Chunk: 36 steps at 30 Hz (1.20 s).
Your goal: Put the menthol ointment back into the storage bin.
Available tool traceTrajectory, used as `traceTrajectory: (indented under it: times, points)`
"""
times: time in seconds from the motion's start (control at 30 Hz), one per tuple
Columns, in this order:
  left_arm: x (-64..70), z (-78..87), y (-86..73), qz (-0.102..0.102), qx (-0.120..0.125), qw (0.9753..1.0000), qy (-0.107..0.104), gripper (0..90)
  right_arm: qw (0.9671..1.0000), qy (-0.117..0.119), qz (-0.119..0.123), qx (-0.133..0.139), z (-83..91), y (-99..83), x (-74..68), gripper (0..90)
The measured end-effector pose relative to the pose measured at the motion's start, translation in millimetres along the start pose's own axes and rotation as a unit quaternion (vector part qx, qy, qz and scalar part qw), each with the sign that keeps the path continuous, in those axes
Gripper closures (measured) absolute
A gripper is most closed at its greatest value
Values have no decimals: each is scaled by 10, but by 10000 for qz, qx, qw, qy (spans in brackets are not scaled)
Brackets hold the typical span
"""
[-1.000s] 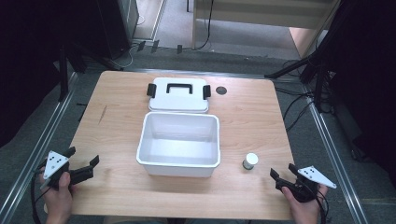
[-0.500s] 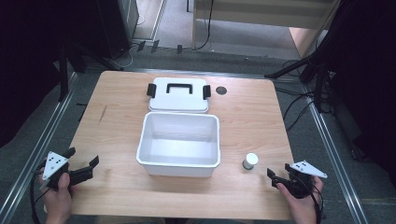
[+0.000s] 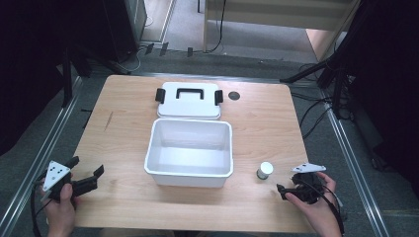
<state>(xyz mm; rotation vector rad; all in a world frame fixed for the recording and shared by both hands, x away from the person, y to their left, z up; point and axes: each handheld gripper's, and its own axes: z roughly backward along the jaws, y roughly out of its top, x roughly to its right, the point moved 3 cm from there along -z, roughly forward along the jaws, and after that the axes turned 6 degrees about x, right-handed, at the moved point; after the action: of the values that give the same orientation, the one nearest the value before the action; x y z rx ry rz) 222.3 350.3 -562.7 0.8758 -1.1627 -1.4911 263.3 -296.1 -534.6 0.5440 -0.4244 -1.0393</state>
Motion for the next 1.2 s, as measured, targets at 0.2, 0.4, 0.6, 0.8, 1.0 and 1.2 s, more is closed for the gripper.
traceTrajectory:
  times: [0.2,0.4,0.6,0.8,1.0,1.2]
  points:
    - [-17,10,0,74,19,10000,8,82,9973,73,148,-709,61,132,-1,188]
    - [-16,11,-1,73,21,10000,9,82,9938,75,242,-1078,71,223,-2,188]
    - [-15,10,-1,65,40,10000,18,82,9882,186,294,-1490,89,343,-12,180]
    - [-10,9,-1,42,29,10000,21,82,9825,170,447,-1798,94,473,-26,173]
    - [-10,9,-1,37,25,10000,17,82,9757,107,698,-2073,78,606,-88,178]
    - [-9,8,-1,32,26,10000,20,82,9729,200,790,-2165,47,700,-131,185]
